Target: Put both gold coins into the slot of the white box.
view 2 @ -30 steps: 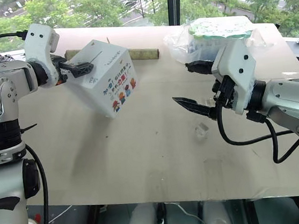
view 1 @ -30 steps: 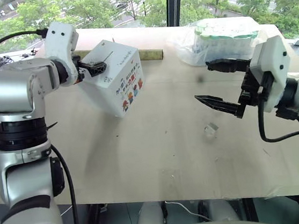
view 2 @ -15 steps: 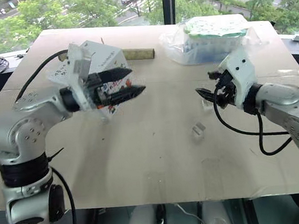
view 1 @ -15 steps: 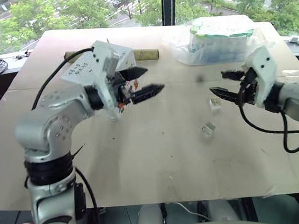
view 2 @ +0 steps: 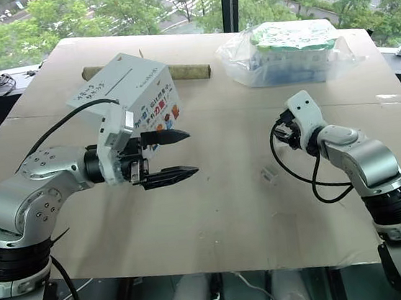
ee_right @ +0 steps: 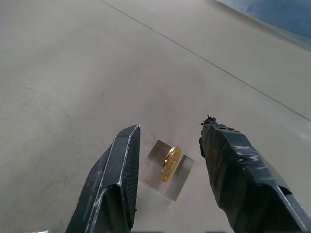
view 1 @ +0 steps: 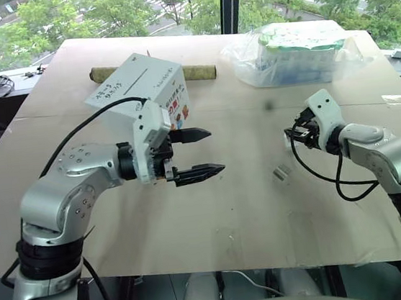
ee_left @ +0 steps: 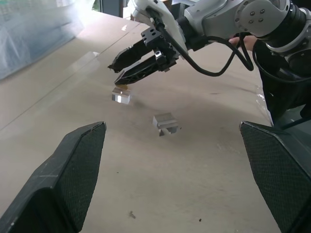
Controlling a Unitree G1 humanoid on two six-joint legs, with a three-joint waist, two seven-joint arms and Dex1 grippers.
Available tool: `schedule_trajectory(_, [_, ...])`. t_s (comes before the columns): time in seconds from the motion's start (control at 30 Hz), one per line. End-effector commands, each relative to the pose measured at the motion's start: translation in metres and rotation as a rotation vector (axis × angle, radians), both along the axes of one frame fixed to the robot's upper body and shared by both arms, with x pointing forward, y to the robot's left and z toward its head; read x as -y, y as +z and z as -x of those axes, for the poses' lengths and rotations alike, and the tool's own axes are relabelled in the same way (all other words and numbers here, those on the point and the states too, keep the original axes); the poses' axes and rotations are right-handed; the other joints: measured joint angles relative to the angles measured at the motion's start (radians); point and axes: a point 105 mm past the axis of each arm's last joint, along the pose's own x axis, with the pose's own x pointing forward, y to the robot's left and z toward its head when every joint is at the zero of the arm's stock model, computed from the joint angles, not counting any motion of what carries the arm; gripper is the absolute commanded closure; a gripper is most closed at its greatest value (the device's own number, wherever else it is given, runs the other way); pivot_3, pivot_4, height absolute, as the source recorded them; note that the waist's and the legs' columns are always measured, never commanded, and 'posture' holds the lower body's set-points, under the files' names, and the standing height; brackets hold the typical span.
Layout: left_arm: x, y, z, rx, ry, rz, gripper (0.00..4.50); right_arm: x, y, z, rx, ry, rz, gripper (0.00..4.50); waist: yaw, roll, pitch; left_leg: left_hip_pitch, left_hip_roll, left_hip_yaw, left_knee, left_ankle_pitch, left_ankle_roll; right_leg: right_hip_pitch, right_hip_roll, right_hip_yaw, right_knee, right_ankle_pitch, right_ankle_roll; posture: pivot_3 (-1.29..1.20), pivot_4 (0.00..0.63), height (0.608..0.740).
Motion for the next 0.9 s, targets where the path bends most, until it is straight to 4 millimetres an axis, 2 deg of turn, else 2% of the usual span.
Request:
schedule_trajectory(0.03, [0.003, 0.006, 0.005, 0.059, -0.02, -0.008, 0.0, 0.008, 0.009, 0.0, 0.03, -0.041, 0.007, 2.33, 0.003, 0.0, 0.0, 0.0, 0.0, 0.0, 0.0, 0.0, 0.0, 0.0, 0.0, 0.0, 0.0, 0.0, 0.0, 0.0, 0.15, 0.74])
schedule_trajectory(0.3, [0.003, 0.005, 0.005, 0.065, -0.023, -0.002, 0.0, 0.013, 0.0, 0.001, 0.002, -0.071, 0.021, 2.33, 0.006, 0.0, 0.0, 0.0, 0.0, 0.0, 0.0, 0.0, 0.0, 0.0, 0.0, 0.0, 0.0, 0.0, 0.0, 0.0, 0.15, 0.74])
schedule_trajectory(0.4, [0.003, 0.004, 0.006, 0.058, -0.026, 0.002, 0.0, 0.014, -0.002, 0.0, -0.002, -0.079, 0.019, 3.11, 0.006, 0.0, 0.0, 0.0, 0.0, 0.0, 0.0, 0.0, 0.0, 0.0, 0.0, 0.0, 0.0, 0.0, 0.0, 0.0, 0.15, 0.74])
schedule_trajectory(0.43, [0.003, 0.004, 0.006, 0.058, -0.025, 0.003, 0.0, 0.014, -0.003, 0.0, -0.004, -0.081, 0.018, 3.66, 0.006, 0.0, 0.0, 0.0, 0.0, 0.0, 0.0, 0.0, 0.0, 0.0, 0.0, 0.0, 0.0, 0.0, 0.0, 0.0, 0.15, 0.74])
schedule_trajectory(0.5, [0.002, 0.005, 0.007, 0.058, -0.023, 0.007, 0.0, 0.015, -0.004, 0.0, -0.008, -0.084, 0.016, 4.44, 0.007, 0.0, 0.0, 0.0, 0.0, 0.0, 0.0, 0.0, 0.0, 0.0, 0.0, 0.0, 0.0, 0.0, 0.0, 0.0, 0.15, 0.74])
schedule_trajectory(0.73, [0.0, 0.004, 0.005, 0.054, -0.011, 0.015, 0.0, 0.018, -0.006, 0.001, -0.017, -0.089, 0.023, 4.44, 0.007, 0.0, 0.0, 0.0, 0.0, 0.0, 0.0, 0.0, 0.0, 0.0, 0.0, 0.0, 0.0, 0.0, 0.0, 0.0, 0.15, 0.74])
schedule_trajectory(0.9, [0.0, 0.006, -0.001, 0.008, 0.035, 0.085, 0.0, 0.022, 0.026, 0.005, 0.07, -0.069, -0.053, 4.44, 0.009, 0.0, 0.0, 0.0, 0.0, 0.0, 0.0, 0.0, 0.0, 0.0, 0.0, 0.0, 0.0, 0.0, 0.0, 0.0, 0.15, 0.74])
